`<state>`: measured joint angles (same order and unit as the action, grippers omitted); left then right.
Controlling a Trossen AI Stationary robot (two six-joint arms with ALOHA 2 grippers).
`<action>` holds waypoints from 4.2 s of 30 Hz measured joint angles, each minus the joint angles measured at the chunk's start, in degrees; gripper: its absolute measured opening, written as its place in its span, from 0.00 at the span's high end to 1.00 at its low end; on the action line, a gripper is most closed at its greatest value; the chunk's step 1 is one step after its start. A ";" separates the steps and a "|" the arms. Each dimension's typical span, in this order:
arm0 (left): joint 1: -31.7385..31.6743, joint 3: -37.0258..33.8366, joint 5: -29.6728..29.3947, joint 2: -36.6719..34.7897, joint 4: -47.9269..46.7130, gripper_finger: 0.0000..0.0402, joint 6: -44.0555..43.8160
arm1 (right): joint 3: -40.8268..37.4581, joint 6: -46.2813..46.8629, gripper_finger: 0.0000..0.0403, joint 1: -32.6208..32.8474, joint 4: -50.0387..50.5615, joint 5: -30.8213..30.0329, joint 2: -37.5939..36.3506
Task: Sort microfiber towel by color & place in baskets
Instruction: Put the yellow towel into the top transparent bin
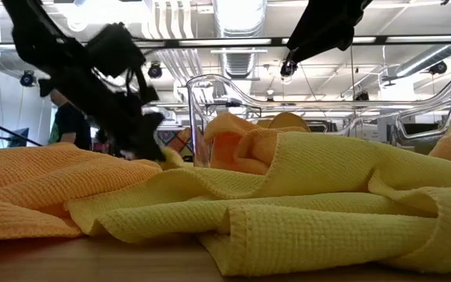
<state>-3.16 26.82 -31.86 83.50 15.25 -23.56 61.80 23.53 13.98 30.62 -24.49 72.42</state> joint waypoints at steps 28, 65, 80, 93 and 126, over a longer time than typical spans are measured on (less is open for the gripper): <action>8.22 1.84 1.40 -39.82 -0.21 1.00 20.58 | -0.37 -13.74 0.41 0.00 -17.17 -1.07 0.00; 16.28 20.37 -4.64 -23.86 -8.76 1.00 20.32 | 0.43 -28.17 0.35 -2.02 -59.87 -14.67 22.96; 20.41 23.37 6.95 -24.06 -24.73 1.00 20.59 | 0.46 -37.43 0.96 -2.88 -57.74 -10.76 18.19; 20.39 23.20 15.65 -23.55 -28.79 1.00 19.83 | 0.46 -41.70 0.82 -2.99 -56.17 -7.75 18.16; 20.37 23.13 15.93 -16.48 -17.68 0.92 18.13 | 1.70 -40.85 0.94 -3.52 -51.64 11.46 18.45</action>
<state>17.21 49.95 -15.92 67.02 -2.43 -5.43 63.51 -17.32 10.46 -21.02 -13.03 90.87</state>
